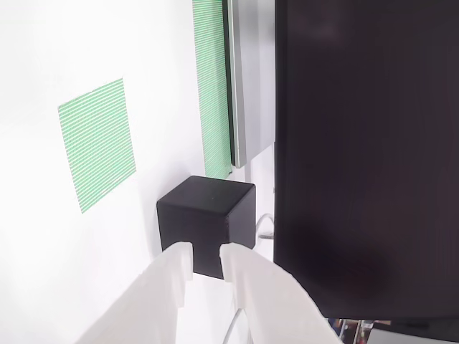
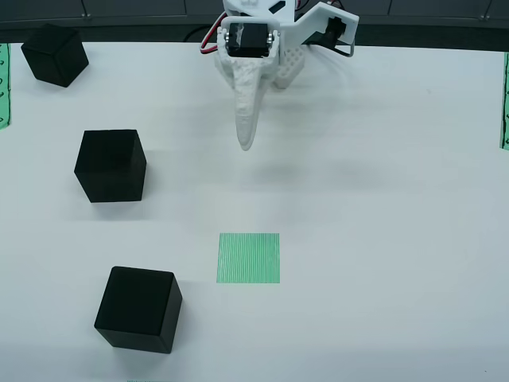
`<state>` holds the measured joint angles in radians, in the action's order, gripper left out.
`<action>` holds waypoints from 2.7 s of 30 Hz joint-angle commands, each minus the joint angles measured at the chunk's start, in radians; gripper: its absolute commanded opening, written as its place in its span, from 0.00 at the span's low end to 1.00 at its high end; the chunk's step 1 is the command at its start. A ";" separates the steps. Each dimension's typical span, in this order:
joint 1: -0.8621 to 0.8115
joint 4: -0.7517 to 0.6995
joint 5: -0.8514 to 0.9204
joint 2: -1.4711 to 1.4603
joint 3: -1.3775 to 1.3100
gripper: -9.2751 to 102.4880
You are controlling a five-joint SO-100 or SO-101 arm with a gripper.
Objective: Stack 3 Blocks on the chosen place.
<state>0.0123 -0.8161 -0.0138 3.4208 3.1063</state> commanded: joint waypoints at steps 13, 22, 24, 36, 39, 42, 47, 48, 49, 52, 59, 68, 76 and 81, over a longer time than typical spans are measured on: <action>0.006 -0.002 0.006 0.017 0.041 0.08; 0.006 -0.002 0.006 0.017 0.041 0.08; 0.006 -0.002 0.006 0.017 0.041 0.08; 0.006 -0.002 0.006 0.017 0.041 0.08; 0.006 -0.002 0.006 0.017 0.041 0.08; 0.006 -0.002 0.006 0.017 0.041 0.08; 0.006 -0.002 0.006 0.017 0.041 0.08; 0.006 -0.002 0.006 0.017 0.041 0.08; 0.006 -0.002 0.006 0.017 0.041 0.08; 0.008 -0.002 0.006 0.017 0.041 0.08; 0.009 -0.002 0.006 0.017 0.041 0.08; 0.017 -0.002 0.008 0.017 0.041 0.08; 0.006 0.043 0.009 -0.048 -0.015 0.08; -0.017 0.011 0.012 -0.439 -0.373 0.09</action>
<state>0.0169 -0.7946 -0.0107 3.2030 2.9529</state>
